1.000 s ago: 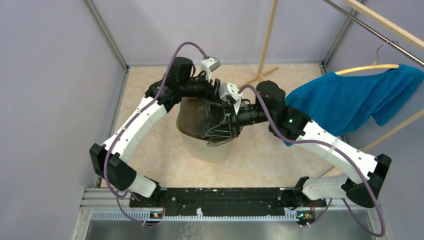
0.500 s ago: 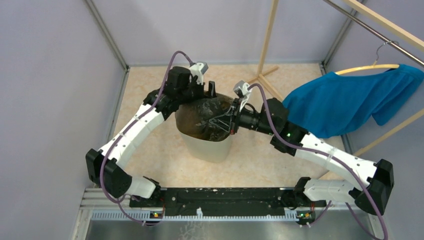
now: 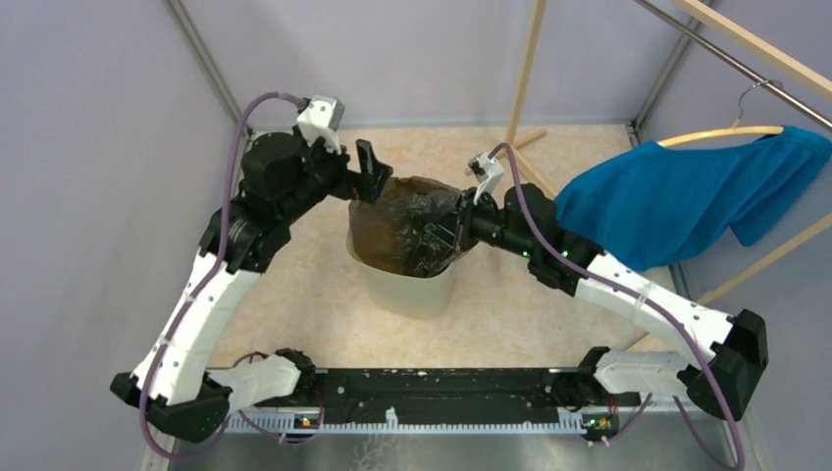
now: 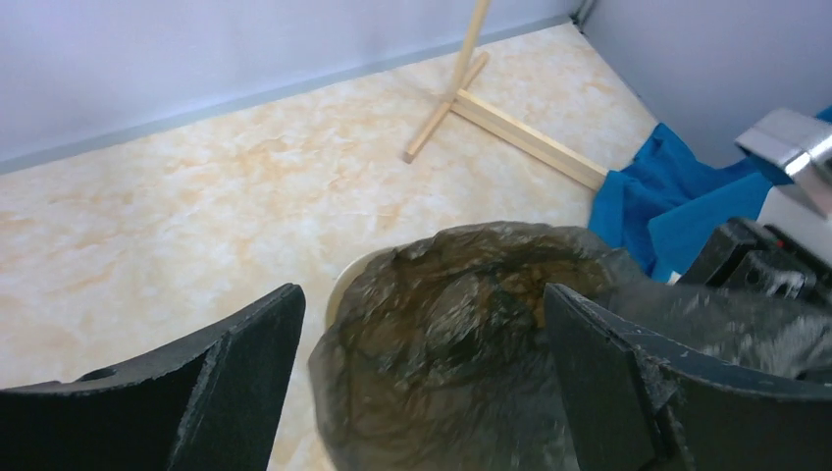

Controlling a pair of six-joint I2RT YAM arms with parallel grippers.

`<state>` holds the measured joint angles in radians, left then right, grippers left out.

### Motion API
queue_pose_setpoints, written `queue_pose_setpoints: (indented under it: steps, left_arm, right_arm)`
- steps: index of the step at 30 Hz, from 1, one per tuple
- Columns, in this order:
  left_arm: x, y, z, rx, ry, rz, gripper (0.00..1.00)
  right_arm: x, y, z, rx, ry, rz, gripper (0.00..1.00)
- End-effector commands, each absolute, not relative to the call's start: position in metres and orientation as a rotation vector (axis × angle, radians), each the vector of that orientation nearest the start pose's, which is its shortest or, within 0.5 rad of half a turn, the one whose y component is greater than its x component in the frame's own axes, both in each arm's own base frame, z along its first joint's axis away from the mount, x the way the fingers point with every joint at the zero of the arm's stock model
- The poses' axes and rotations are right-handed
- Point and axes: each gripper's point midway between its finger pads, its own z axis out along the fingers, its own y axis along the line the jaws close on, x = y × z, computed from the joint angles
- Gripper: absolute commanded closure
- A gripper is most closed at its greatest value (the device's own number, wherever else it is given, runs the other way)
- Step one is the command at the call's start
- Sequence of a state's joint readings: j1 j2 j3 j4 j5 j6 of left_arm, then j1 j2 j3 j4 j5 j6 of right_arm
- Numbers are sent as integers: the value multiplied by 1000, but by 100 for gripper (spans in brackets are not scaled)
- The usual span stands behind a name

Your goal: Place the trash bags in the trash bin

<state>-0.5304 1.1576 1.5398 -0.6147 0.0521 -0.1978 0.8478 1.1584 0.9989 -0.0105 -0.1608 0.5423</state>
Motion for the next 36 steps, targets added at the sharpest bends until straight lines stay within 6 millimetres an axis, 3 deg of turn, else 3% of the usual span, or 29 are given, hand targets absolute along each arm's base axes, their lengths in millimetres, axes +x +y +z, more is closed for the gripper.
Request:
queue_pose_setpoints:
  steps: [1,7,10,16,21,26,30,36]
  left_arm:
    - [284,-170,378,356,1857,-452,7]
    - [265,-205,333,429,1939,-689,41]
    - [264,-221,317,429,1950,-778,48]
    - [266,-236,277,432,2049,-787,53]
    - [271,-203,304,355,1943,-616,34]
    - [256,-182,325,350,1885,-562,20]
    - [247,-157,335,282,1837,-497,5]
    - [231,-129,348,196,1756,-451,2]
  right_arm:
    - [229,324,326,-407,1830,1096,100]
    - [218,336,354,-438,1813,1207,100]
    - [217,341,362,-450,1837,1227,100]
    - [227,347,343,-467,1985,1140,100]
    - [234,353,321,-488,2096,1077,100]
    - [241,363,311,-495,2144,1043,100]
    - [243,386,291,-548,2215,988,100]
    - [261,418,243,-553,2324,906,100]
